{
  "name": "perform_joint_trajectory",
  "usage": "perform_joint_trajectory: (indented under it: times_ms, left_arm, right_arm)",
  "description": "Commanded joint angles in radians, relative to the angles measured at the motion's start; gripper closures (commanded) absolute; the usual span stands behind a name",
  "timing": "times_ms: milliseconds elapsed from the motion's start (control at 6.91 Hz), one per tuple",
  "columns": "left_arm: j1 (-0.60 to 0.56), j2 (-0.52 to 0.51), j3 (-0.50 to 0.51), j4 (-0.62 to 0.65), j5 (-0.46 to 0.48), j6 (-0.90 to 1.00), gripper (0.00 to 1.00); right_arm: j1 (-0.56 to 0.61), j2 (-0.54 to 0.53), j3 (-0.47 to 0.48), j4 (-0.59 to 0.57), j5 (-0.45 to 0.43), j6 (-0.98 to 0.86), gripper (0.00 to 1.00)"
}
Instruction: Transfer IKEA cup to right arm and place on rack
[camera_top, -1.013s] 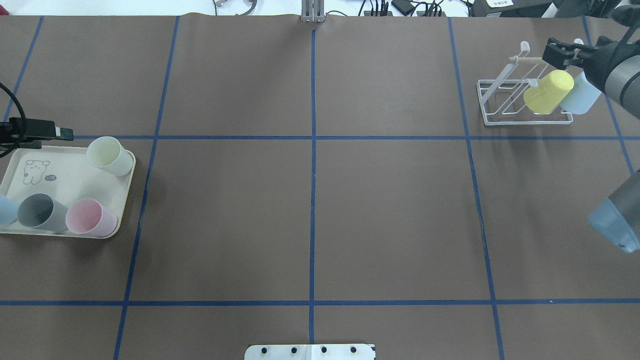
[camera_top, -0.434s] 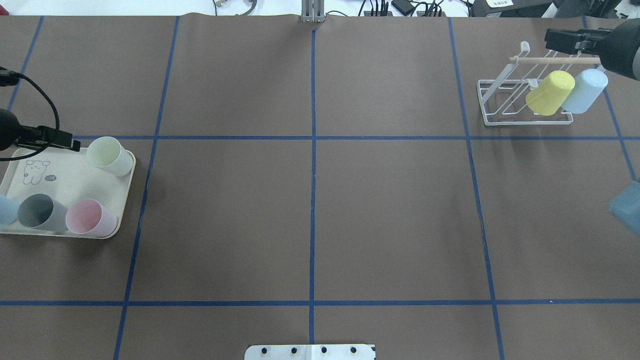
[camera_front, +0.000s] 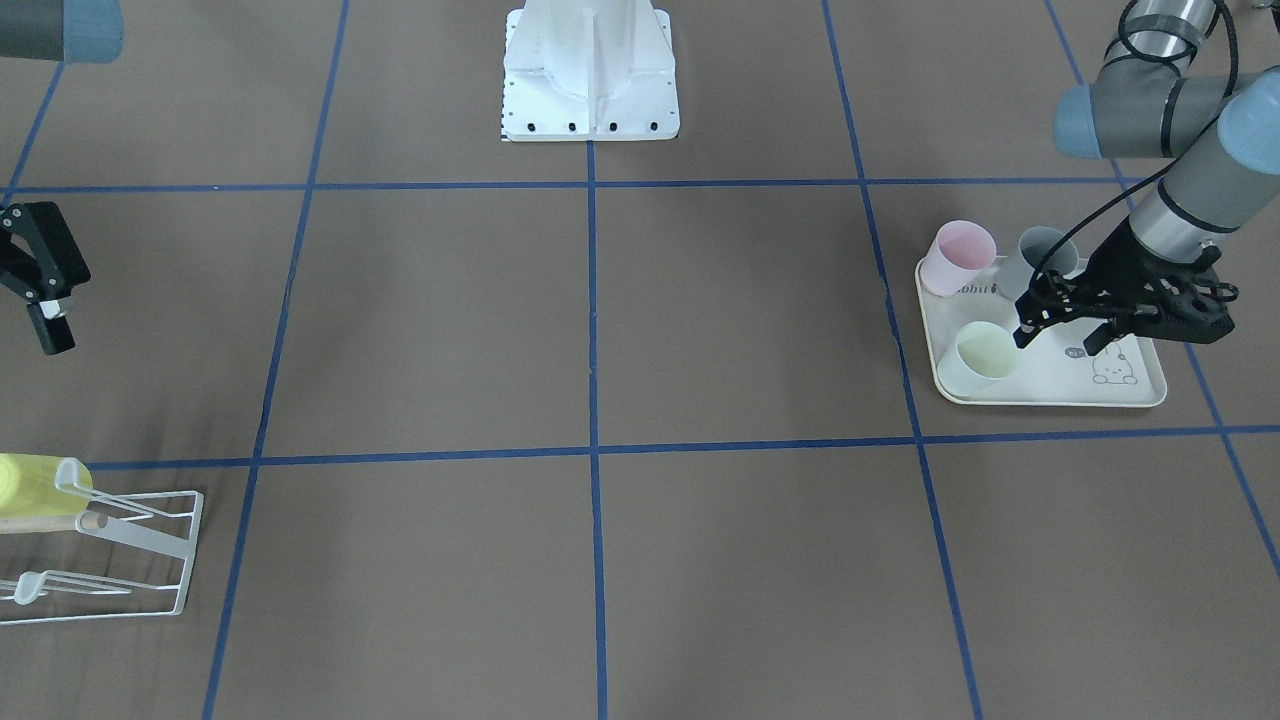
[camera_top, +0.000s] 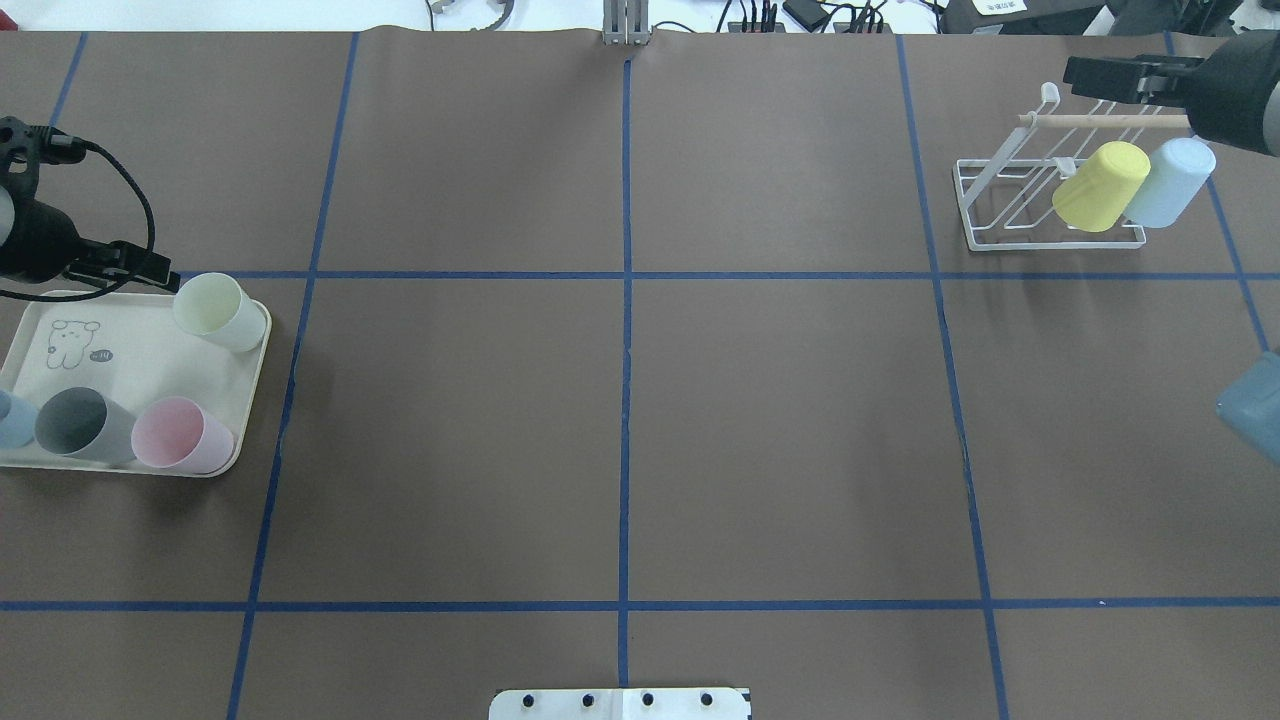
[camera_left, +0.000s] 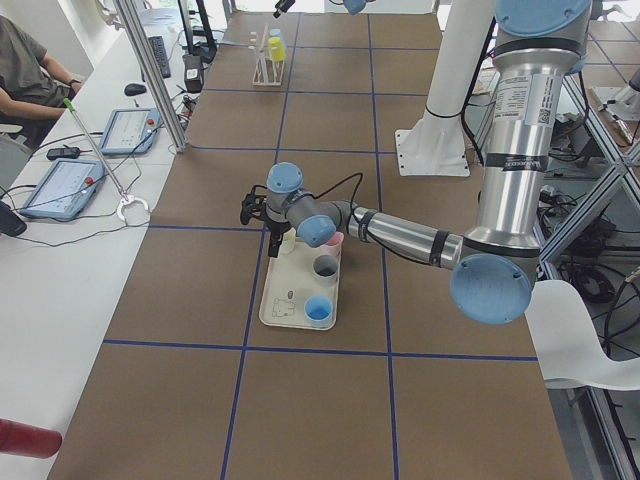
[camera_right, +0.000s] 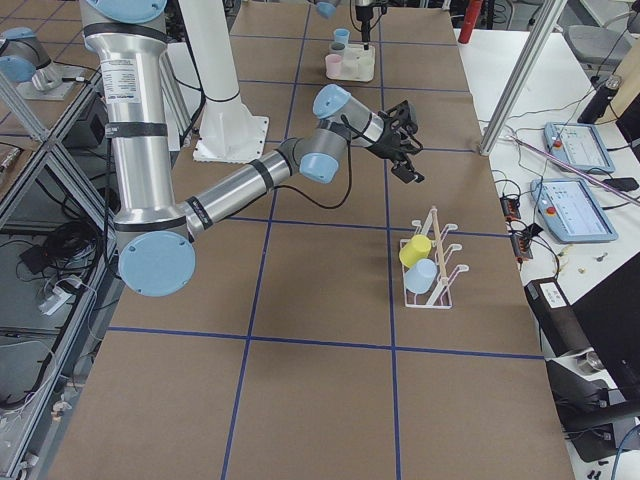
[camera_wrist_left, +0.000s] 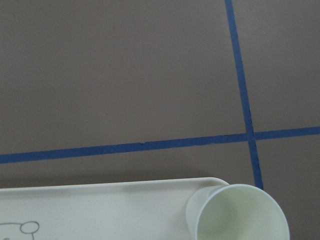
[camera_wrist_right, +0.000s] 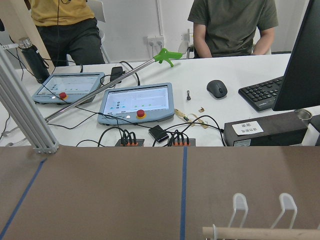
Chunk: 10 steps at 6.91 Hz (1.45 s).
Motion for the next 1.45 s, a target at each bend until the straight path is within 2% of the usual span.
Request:
perform_joint_trajectory:
  times_ms: [0, 290, 724, 869, 1013, 1303]
  left_arm:
    - [0.028, -0.004, 0.01, 0.001, 0.003, 0.004, 0.13]
    - [0.073, -0.005, 0.009, 0.001, 0.017, -0.001, 0.15]
    - [0.081, -0.005, 0.017, 0.001, 0.029, -0.011, 0.69]
    - [0.081, -0.005, 0.015, 0.001, 0.029, -0.013, 0.92]
    - [0.079, -0.005, 0.014, 0.001, 0.029, -0.016, 1.0]
    - [0.053, 0.01, -0.035, 0.029, 0.023, -0.016, 1.0]
  right_arm:
    - [0.0, 0.013, 0.009, 0.0, 0.033, 0.023, 0.0]
    - [-0.001, 0.031, 0.009, 0.003, 0.081, 0.062, 0.0]
    - [-0.001, 0.042, 0.007, 0.003, 0.086, 0.076, 0.0]
    - [-0.001, 0.043, 0.006, 0.002, 0.092, 0.076, 0.0]
    - [-0.001, 0.045, 0.007, 0.003, 0.1, 0.077, 0.0]
    - [-0.001, 0.063, 0.009, 0.003, 0.103, 0.102, 0.0]
